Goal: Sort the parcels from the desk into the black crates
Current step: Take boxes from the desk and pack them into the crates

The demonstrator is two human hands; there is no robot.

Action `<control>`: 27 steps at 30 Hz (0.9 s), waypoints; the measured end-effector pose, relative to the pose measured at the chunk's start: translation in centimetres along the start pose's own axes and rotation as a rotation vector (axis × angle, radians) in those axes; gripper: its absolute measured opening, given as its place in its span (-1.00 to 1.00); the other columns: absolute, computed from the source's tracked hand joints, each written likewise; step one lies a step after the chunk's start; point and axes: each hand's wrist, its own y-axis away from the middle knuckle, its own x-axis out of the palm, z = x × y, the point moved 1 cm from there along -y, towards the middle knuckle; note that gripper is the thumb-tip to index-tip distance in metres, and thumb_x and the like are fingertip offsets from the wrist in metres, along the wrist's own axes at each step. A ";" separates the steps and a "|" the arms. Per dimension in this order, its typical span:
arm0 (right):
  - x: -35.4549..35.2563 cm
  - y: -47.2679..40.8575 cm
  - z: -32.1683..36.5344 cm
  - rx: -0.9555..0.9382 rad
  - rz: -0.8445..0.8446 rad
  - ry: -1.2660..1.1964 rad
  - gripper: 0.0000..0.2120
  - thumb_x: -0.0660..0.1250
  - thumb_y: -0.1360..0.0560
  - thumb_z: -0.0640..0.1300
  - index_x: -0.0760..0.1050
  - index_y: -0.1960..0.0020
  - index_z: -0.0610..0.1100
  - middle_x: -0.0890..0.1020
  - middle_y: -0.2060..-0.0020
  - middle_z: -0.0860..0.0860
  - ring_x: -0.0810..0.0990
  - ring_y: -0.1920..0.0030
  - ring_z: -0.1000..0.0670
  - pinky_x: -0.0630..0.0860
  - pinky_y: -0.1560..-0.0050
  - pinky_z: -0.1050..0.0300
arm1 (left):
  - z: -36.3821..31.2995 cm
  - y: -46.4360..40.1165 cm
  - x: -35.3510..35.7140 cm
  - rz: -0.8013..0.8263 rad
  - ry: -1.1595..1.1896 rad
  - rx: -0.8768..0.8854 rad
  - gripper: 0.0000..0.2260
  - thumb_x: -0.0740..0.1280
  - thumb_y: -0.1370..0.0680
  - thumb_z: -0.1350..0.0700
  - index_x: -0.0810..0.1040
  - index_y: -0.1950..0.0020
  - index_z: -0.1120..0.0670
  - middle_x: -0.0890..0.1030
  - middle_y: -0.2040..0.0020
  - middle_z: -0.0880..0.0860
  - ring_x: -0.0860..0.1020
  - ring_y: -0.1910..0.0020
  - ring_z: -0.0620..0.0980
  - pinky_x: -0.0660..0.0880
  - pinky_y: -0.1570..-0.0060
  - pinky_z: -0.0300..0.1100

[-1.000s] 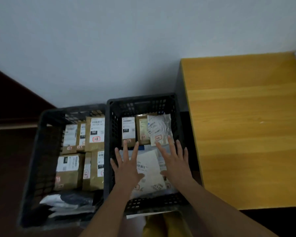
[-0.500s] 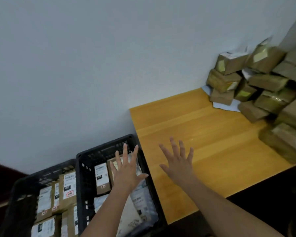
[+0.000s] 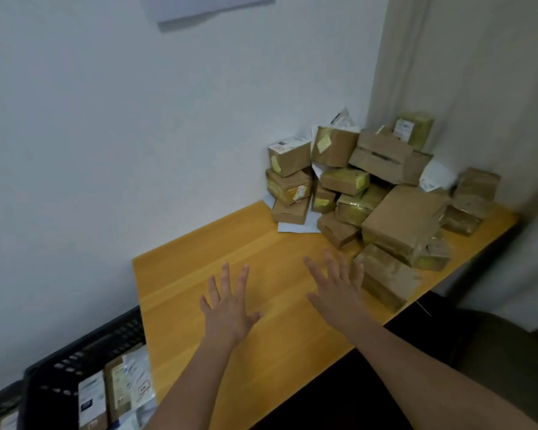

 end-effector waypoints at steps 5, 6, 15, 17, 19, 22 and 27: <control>-2.9 -1.9 -6.9 0.107 0.018 -0.048 -0.27 0.16 -0.63 0.11 -0.31 -0.55 0.25 -0.29 -0.57 -0.02 -0.22 -0.58 -0.20 -0.13 -0.47 -0.43 | -6.4 -2.5 -1.8 -0.025 -0.029 0.063 -0.17 0.27 -0.57 -0.21 -0.32 -0.56 -0.22 -0.43 -0.55 0.02 -0.25 -0.56 0.25 -0.01 -0.48 0.29; -3.2 -2.3 -7.9 0.118 0.014 -0.051 -0.26 0.16 -0.63 0.10 -0.32 -0.55 0.25 -0.29 -0.58 -0.02 -0.21 -0.58 -0.20 -0.14 -0.47 -0.44 | -7.3 -3.0 -2.2 -0.025 -0.034 0.074 -0.18 0.27 -0.58 -0.20 -0.32 -0.56 -0.22 -0.43 -0.55 0.02 -0.26 -0.56 0.25 -0.02 -0.48 0.28; -7.9 -8.8 -13.3 0.220 -0.083 -0.094 -0.31 0.13 -0.64 0.11 -0.28 -0.56 0.27 -0.27 -0.58 -0.05 -0.23 -0.58 -0.21 -0.18 -0.47 -0.43 | -13.5 -11.8 -7.6 -0.094 -0.051 0.186 -0.17 0.30 -0.59 -0.11 -0.31 -0.56 -0.21 -0.38 -0.56 0.02 -0.27 -0.56 0.24 -0.04 -0.48 0.30; -9.4 -10.3 -14.5 0.234 -0.108 -0.066 -0.31 0.12 -0.64 0.12 -0.27 -0.57 0.25 -0.27 -0.58 -0.05 -0.22 -0.58 -0.21 -0.17 -0.47 -0.42 | -15.3 -13.9 -8.9 -0.119 -0.037 0.238 -0.18 0.30 -0.59 -0.13 -0.29 -0.56 -0.21 -0.37 -0.57 0.03 -0.25 -0.56 0.24 -0.03 -0.48 0.30; -10.8 -11.6 -15.6 0.256 -0.113 -0.063 -0.30 0.13 -0.64 0.13 -0.27 -0.57 0.23 -0.26 -0.58 -0.06 -0.23 -0.57 -0.21 -0.19 -0.45 -0.42 | -17.0 -15.6 -9.8 -0.149 -0.042 0.292 -0.19 0.29 -0.58 -0.15 -0.27 -0.58 -0.20 -0.36 -0.57 0.04 -0.22 -0.56 0.24 0.00 -0.48 0.29; -12.3 -13.3 -17.2 0.279 -0.140 -0.031 -0.30 0.13 -0.64 0.11 -0.28 -0.57 0.21 -0.27 -0.58 -0.06 -0.23 -0.57 -0.22 -0.16 -0.46 -0.43 | -19.4 -17.6 -10.5 -0.182 -0.069 0.350 -0.19 0.26 -0.58 -0.19 -0.28 -0.58 -0.18 -0.37 -0.57 0.04 -0.20 -0.57 0.25 0.02 -0.48 0.26; -13.3 -16.9 -20.0 0.294 -0.148 0.041 -0.23 0.21 -0.62 0.10 -0.28 -0.58 0.18 -0.27 -0.57 -0.09 -0.21 -0.56 -0.28 -0.10 -0.46 -0.46 | -22.2 -19.9 -11.1 -0.160 -0.027 0.405 -0.22 0.23 -0.60 -0.20 -0.30 -0.57 -0.18 -0.39 -0.56 0.04 -0.26 -0.56 0.24 -0.02 -0.49 0.27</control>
